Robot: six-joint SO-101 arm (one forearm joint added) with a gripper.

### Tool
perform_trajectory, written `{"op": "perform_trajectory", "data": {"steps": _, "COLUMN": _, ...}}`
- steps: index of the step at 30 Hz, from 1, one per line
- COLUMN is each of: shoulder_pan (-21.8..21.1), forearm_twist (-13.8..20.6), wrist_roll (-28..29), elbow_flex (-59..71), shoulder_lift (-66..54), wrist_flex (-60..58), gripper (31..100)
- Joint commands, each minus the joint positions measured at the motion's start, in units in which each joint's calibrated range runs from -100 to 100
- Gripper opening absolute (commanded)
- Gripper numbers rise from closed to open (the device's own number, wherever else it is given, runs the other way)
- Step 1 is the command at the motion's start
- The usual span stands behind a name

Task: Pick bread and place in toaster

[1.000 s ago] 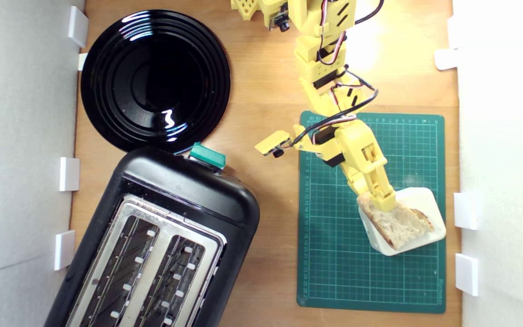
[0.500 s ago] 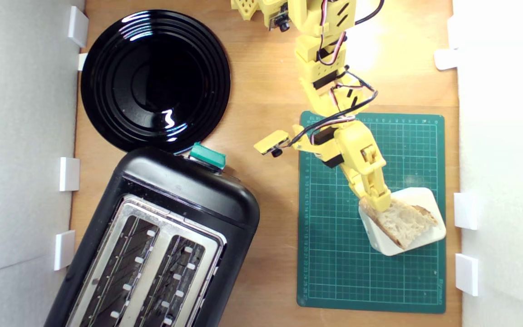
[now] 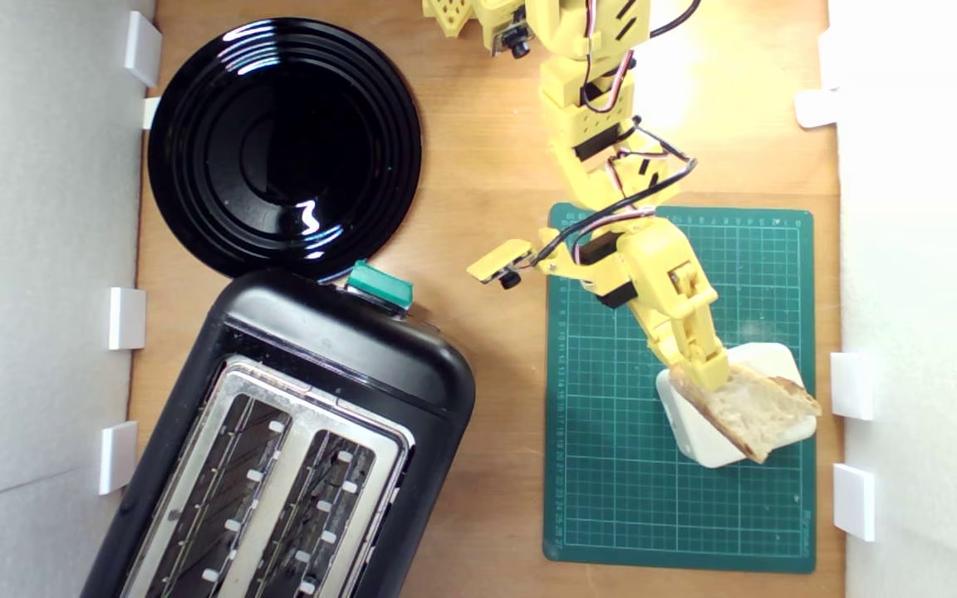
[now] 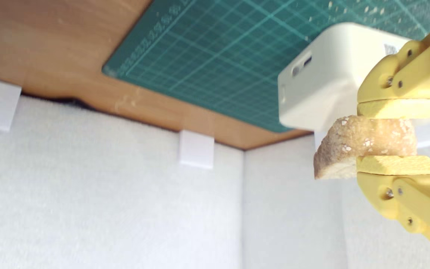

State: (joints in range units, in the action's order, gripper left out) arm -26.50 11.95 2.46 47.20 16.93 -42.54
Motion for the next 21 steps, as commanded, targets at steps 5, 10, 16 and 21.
{"op": "perform_trajectory", "data": {"steps": 5, "shoulder_pan": 1.68, "forearm_twist": -0.25, "wrist_roll": -0.13, "elbow_flex": -2.31, "shoulder_lift": -19.09, "wrist_flex": 9.61, "gripper": 56.2}}
{"op": "perform_trajectory", "data": {"steps": 10, "shoulder_pan": 1.92, "forearm_twist": -0.25, "wrist_roll": -0.34, "elbow_flex": -2.4, "shoulder_lift": -30.74, "wrist_flex": 18.48, "gripper": 56.2}}
{"op": "perform_trajectory", "data": {"steps": 16, "shoulder_pan": 2.81, "forearm_twist": -0.25, "wrist_roll": -3.53, "elbow_flex": -2.67, "shoulder_lift": -44.96, "wrist_flex": 28.55, "gripper": 56.2}}
{"op": "perform_trajectory", "data": {"steps": 21, "shoulder_pan": 5.31, "forearm_twist": -1.16, "wrist_roll": -7.82, "elbow_flex": -3.04, "shoulder_lift": -53.28, "wrist_flex": 34.35, "gripper": 56.2}}
